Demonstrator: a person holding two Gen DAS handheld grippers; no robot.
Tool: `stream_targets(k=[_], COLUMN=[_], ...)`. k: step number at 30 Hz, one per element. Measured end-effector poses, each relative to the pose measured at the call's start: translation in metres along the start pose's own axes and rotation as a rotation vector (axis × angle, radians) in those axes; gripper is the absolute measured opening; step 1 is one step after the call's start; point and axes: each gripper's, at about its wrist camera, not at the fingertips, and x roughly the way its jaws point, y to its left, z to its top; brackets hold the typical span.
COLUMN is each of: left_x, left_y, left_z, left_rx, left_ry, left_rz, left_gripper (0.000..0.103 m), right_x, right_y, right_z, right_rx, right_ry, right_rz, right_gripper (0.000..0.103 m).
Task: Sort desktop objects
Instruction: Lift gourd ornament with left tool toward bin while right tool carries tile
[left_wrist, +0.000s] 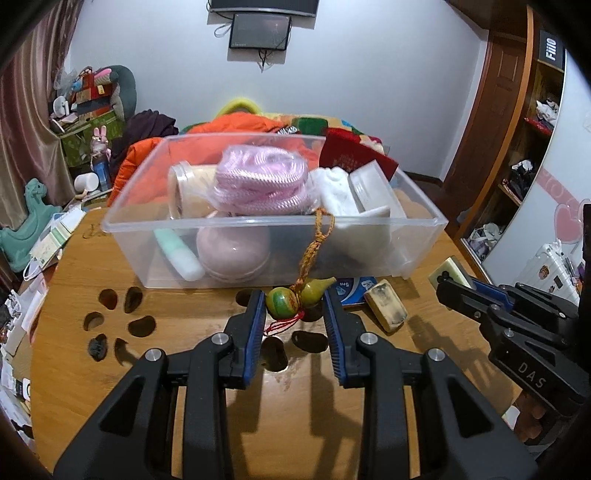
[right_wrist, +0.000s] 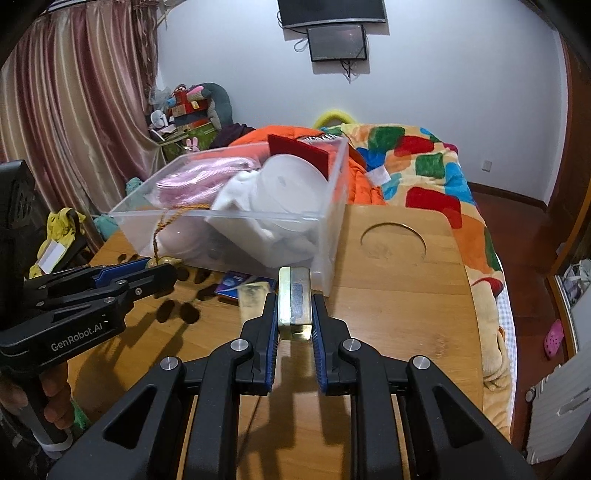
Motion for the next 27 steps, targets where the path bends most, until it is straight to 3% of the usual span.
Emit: stream_targets(k=[18, 27], left_x=[-0.032, -0.022], left_y=[0.019, 0.036], left_z=[0.025, 0.035], left_rx=[0.0, -0.015], left_ry=[-0.111, -0.107], left_rz=[0.018, 0.035], left_gripper=[0.029, 0.027], right_x=[-0.017, -0.008], right_y=[0.028, 0.032], right_z=[0.027, 0.044], right_rx=[-0.095, -0.122], right_ry=[-0.082, -0.096], right_rz=[0.009, 0.0], right_gripper=[0.015, 0.015])
